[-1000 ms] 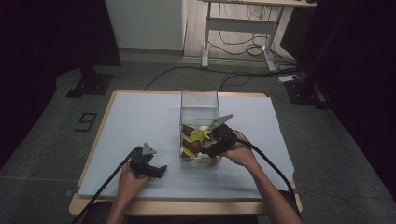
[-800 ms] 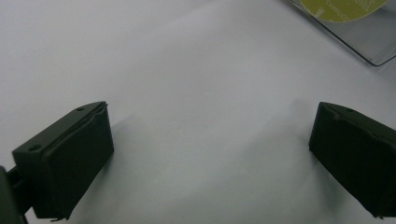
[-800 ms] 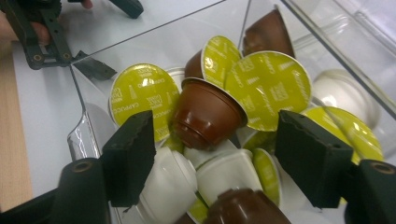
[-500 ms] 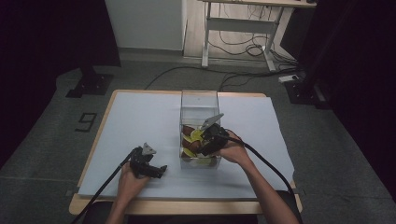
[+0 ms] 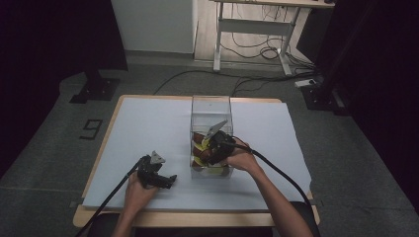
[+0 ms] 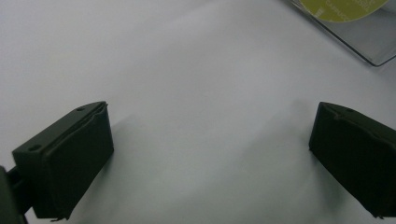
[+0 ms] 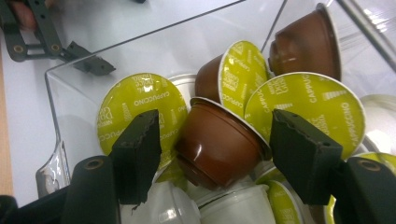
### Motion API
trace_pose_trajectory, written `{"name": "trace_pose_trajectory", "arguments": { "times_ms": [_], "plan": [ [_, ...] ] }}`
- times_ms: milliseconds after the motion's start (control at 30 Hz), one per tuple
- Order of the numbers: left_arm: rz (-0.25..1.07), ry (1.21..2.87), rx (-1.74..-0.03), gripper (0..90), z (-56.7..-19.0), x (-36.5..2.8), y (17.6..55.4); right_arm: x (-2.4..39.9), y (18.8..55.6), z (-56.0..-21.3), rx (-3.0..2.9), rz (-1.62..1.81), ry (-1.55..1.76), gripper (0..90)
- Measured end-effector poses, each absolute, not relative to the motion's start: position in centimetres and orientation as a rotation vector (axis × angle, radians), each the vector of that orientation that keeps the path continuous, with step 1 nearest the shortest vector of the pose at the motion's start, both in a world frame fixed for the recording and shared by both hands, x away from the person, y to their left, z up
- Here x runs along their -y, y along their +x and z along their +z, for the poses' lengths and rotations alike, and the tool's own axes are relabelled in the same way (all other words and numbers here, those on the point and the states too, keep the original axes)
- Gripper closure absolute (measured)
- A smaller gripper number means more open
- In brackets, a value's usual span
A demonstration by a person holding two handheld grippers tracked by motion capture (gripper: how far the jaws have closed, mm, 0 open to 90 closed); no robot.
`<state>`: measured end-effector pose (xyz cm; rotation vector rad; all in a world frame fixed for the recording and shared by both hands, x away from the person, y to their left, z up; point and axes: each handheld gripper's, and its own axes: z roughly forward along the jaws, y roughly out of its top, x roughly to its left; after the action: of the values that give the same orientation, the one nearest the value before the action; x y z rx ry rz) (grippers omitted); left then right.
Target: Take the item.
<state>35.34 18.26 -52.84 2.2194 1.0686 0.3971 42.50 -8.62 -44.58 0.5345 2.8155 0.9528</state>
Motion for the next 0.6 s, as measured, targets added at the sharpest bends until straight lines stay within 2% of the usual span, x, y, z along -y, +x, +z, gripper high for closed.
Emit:
{"name": "trace_pose_trajectory", "arguments": {
  "times_ms": [367, 600],
  "plan": [
    [0.397, 2.219, -1.069, 0.0, -52.84, -18.26, 35.34, 8.65, 42.13, -44.76, -2.839, 0.882, 0.515, 43.0],
    [0.397, 2.22, -1.069, 0.0, -52.84, -18.26, 35.34, 8.7, 42.09, -44.72, -2.847, 0.887, 0.54, 43.6]
  ]
}}
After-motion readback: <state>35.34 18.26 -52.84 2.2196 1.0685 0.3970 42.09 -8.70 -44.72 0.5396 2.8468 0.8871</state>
